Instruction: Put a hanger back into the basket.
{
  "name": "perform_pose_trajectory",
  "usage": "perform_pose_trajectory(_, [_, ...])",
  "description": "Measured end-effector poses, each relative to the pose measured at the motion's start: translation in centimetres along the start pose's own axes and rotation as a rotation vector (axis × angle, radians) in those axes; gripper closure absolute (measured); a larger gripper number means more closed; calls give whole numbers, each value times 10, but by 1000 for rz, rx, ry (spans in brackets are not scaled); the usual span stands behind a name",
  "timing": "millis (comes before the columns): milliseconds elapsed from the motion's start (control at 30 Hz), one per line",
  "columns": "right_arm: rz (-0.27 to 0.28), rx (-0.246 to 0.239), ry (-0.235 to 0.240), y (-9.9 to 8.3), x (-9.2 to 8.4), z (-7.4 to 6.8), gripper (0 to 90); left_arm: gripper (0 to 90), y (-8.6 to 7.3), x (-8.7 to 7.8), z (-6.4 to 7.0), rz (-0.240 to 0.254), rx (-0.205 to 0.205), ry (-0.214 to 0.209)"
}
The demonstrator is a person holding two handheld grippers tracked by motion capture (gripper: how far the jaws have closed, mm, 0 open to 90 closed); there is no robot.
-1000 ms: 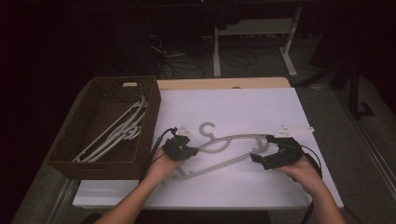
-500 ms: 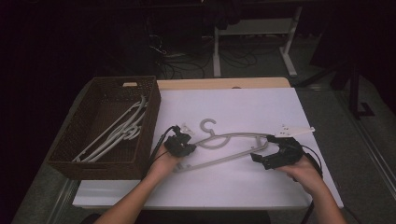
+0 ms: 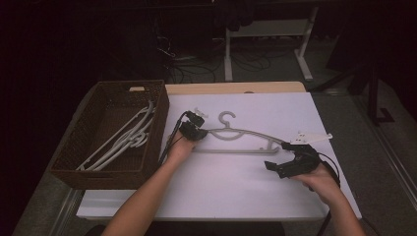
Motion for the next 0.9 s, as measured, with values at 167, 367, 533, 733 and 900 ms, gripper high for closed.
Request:
perform_pose_trajectory(167, [0, -2, 3, 0, 0, 0, 0, 900, 8, 5, -3, 17, -1, -4])
perform_pose_trajectory(367, [-7, 5, -3, 0, 1, 4, 33, 791, 11, -15, 5, 80, -7, -70])
perform_pose_trajectory(533, [-34, 21, -16, 8, 3, 15, 147, 569, 7, -46, 26, 142, -12, -176])
perform_pose_trajectory(733, [-102, 57, -89, 14, 10, 49, 436, 410, -15, -76, 56, 177, 15, -315])
perform_pose_trajectory(900, [-195, 46, -119, 7, 27, 68, 666, 297, -34, -86, 75, 175, 50, -381])
Point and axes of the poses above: each handheld gripper's, and its own axes: x roughly forward along the jaws, y roughly out of its top, z roughly to its right, the point moved 10 cm from there along x, roughly forward along the jaws, and after that the axes turned 2 degrees about -y, right-handed, at the moved point
